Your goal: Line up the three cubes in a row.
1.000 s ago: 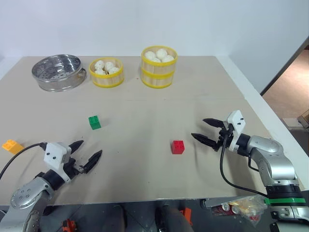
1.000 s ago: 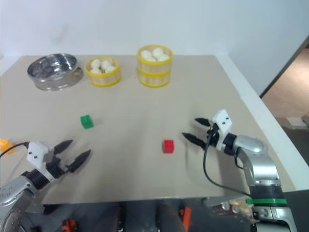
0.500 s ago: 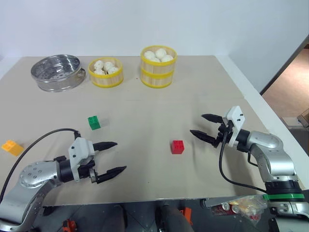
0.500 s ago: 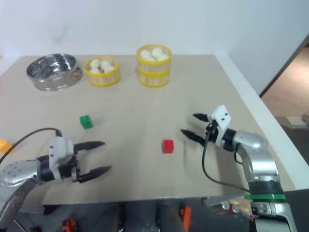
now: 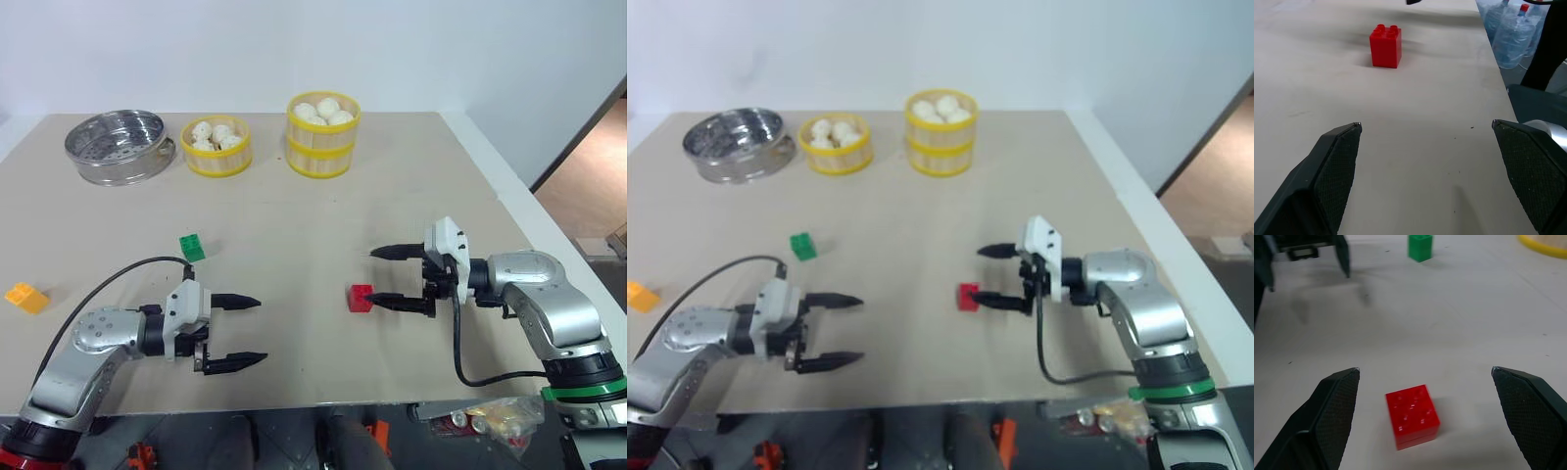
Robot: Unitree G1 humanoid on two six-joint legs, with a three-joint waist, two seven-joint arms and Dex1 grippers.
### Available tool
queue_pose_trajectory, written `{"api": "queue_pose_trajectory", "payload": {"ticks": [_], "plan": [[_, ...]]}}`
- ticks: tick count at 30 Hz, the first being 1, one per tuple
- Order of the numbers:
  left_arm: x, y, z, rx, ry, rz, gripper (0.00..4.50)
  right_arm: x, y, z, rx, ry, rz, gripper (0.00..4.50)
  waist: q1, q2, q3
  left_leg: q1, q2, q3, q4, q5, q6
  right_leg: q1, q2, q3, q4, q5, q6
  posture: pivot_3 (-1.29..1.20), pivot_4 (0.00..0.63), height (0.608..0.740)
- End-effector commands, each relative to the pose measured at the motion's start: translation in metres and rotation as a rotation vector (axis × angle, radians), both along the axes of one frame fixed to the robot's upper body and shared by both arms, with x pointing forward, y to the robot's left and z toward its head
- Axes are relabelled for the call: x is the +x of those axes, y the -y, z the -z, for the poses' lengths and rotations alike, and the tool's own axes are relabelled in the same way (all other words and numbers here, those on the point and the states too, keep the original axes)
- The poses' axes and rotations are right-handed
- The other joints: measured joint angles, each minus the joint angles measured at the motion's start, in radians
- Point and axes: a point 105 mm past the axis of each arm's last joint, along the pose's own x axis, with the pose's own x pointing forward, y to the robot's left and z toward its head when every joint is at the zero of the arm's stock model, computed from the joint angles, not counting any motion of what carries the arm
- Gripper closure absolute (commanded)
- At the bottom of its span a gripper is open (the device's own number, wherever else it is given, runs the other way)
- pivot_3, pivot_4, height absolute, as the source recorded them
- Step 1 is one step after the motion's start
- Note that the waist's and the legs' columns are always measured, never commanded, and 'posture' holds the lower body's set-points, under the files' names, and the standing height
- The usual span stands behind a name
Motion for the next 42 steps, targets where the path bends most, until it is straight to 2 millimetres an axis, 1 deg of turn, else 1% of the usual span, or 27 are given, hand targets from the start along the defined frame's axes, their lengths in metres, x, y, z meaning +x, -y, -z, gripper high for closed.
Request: {"api": "queue_pose_trajectory", "payload": {"ticks": [1, 3, 7, 14, 15, 16, 18, 20, 21, 23, 26, 29, 31, 32, 34, 39, 42], "plan": [[0.002, 0.003, -0.003, -0.003, 0.034, 0.023, 0.07, 0.003, -0.006, 0.004, -0.082, 0.075, -0.08, 0.0, -0.001, 0.0, 0.0, 0.0, 0.0, 0.0, 0.0, 0.0, 0.0, 0.0, 0.0, 0.0, 0.0, 0.0, 0.0, 0.0, 0.15, 0.74], [0.002, 0.003, -0.002, -0.008, 0.033, 0.018, 0.07, 0.006, -0.007, 0.01, -0.115, 0.087, -0.108, 0.0, 0.0, 0.0, 0.0, 0.0, 0.0, 0.0, 0.0, 0.0, 0.0, 0.0, 0.001, 0.0, 0.0, 0.0, 0.0, 0.0, 0.15, 0.74], [0.001, 0.004, 0.0, -0.011, 0.033, 0.014, 0.07, 0.011, -0.01, 0.015, -0.122, 0.085, -0.135, 0.0, 0.001, 0.0, 0.0, -0.001, 0.0, 0.0, 0.0, 0.0, 0.0, 0.0, 0.001, 0.0, 0.0, 0.0, 0.0, 0.0, 0.15, 0.74], [-0.005, 0.004, 0.006, -0.003, 0.04, -0.012, 0.07, 0.014, -0.01, 0.029, -0.147, 0.041, -0.168, 0.0, 0.001, 0.0, 0.0, 0.0, 0.0, -0.001, 0.0, 0.0, 0.0, 0.0, 0.001, 0.0, 0.0, 0.0, 0.0, 0.0, 0.15, 0.74], [-0.005, 0.004, 0.006, -0.001, 0.041, -0.017, 0.0, 0.014, -0.009, 0.031, -0.152, 0.028, -0.174, 0.54, 0.001, 0.0, 0.0, 0.0, 0.0, -0.001, 0.0, 0.0, 0.0, 0.0, 0.001, 0.0, 0.001, 0.0, 0.0, 0.0, 0.15, 0.74], [-0.005, 0.003, 0.007, 0.001, 0.042, -0.021, 0.0, 0.013, -0.008, 0.033, -0.157, 0.02, -0.177, 0.72, 0.001, 0.0, 0.0, 0.0, 0.0, -0.001, 0.0, 0.0, 0.0, 0.0, 0.001, 0.0, 0.001, 0.0, 0.0, 0.0, 0.15, 0.74], [-0.006, 0.002, 0.007, 0.004, 0.045, -0.03, 0.0, 0.014, -0.007, 0.034, -0.153, 0.009, -0.173, 1.55, 0.001, 0.0, 0.0, 0.0, 0.0, -0.001, 0.0, 0.0, 0.0, 0.0, 0.0, 0.0, 0.001, 0.0, 0.0, 0.0, 0.15, 0.74], [-0.006, 0.001, 0.008, 0.007, 0.048, -0.035, 0.0, 0.015, -0.007, 0.035, -0.152, 0.007, -0.168, 2.14, 0.001, 0.0, 0.0, 0.0, 0.0, 0.0, 0.0, 0.0, 0.0, 0.0, 0.0, 0.0, 0.001, 0.0, 0.0, 0.0, 0.15, 0.74], [-0.006, 0.001, 0.008, 0.008, 0.049, -0.036, 0.0, 0.015, -0.007, 0.036, -0.154, 0.007, -0.169, 2.68, 0.001, 0.0, 0.0, 0.0, 0.0, 0.0, 0.0, 0.0, 0.0, 0.0, 0.0, 0.0, 0.001, 0.0, 0.0, 0.0, 0.15, 0.74], [-0.006, 0.002, 0.009, 0.008, 0.052, -0.038, 0.0, 0.016, -0.008, 0.036, -0.157, 0.01, -0.169, 3.22, 0.001, 0.0, 0.0, 0.0, 0.0, 0.0, 0.0, 0.0, 0.0, 0.0, 0.0, 0.0, 0.001, 0.0, 0.0, 0.0, 0.15, 0.74], [-0.006, 0.002, 0.009, 0.005, 0.055, -0.042, 0.0, 0.018, -0.008, 0.034, -0.155, 0.018, -0.163, 3.26, 0.001, 0.0, 0.0, 0.0, 0.0, 0.0, 0.0, 0.0, 0.0, 0.0, 0.001, 0.0, 0.001, 0.0, 0.0, 0.0, 0.15, 0.74], [-0.004, 0.001, 0.008, 0.004, 0.062, -0.059, 0.0, 0.024, -0.012, 0.023, -0.148, 0.041, -0.159, 3.26, 0.0, 0.0, 0.0, 0.0, 0.0, 0.0, 0.0, 0.0, 0.0, 0.0, 0.001, 0.0, 0.001, 0.0, 0.0, 0.0, 0.15, 0.74], [-0.002, -0.001, 0.008, 0.005, 0.064, -0.067, 0.0, 0.031, -0.021, 0.01, -0.14, 0.049, -0.18, 3.26, -0.002, 0.0, 0.0, 0.0, 0.0, 0.0, 0.0, 0.0, 0.0, 0.0, 0.001, 0.0, 0.001, 0.001, 0.0, 0.0, 0.15, 0.74], [-0.002, -0.001, 0.008, 0.007, 0.066, -0.071, 0.0, 0.039, -0.029, 0.001, -0.138, 0.063, -0.188, 3.26, -0.004, 0.001, 0.0, 0.001, 0.0, 0.0, 0.0, 0.0, 0.0, 0.0, 0.001, 0.0, 0.001, 0.001, 0.0, 0.0, 0.15, 0.74], [0.0, -0.002, 0.008, 0.008, 0.071, -0.079, 0.0, 0.051, -0.042, -0.006, -0.149, 0.085, -0.206, 3.26, -0.009, 0.001, 0.001, 0.002, 0.001, 0.001, 0.0, 0.0, 0.0, 0.0, 0.001, 0.001, 0.001, 0.003, -0.002, 0.0, 0.15, 0.74], [0.002, -0.002, 0.008, 0.001, 0.078, -0.1, 0.0, 0.068, -0.064, 0.001, -0.212, 0.086, -0.25, 3.26, -0.003, 0.001, 0.0, 0.003, 0.003, -0.001, 0.0, 0.0, 0.0, 0.001, 0.005, 0.001, 0.001, 0.003, -0.004, 0.0, 0.15, 0.74], [0.003, -0.005, 0.009, -0.007, 0.073, -0.146, 0.0, 0.073, -0.072, 0.007, -0.237, 0.079, -0.26, 3.26, -0.001, 0.001, 0.0, 0.001, 0.003, -0.001, 0.0, 0.0, 0.0, 0.0, 0.004, 0.001, 0.001, 0.002, -0.002, 0.0, 0.15, 0.74]]}}
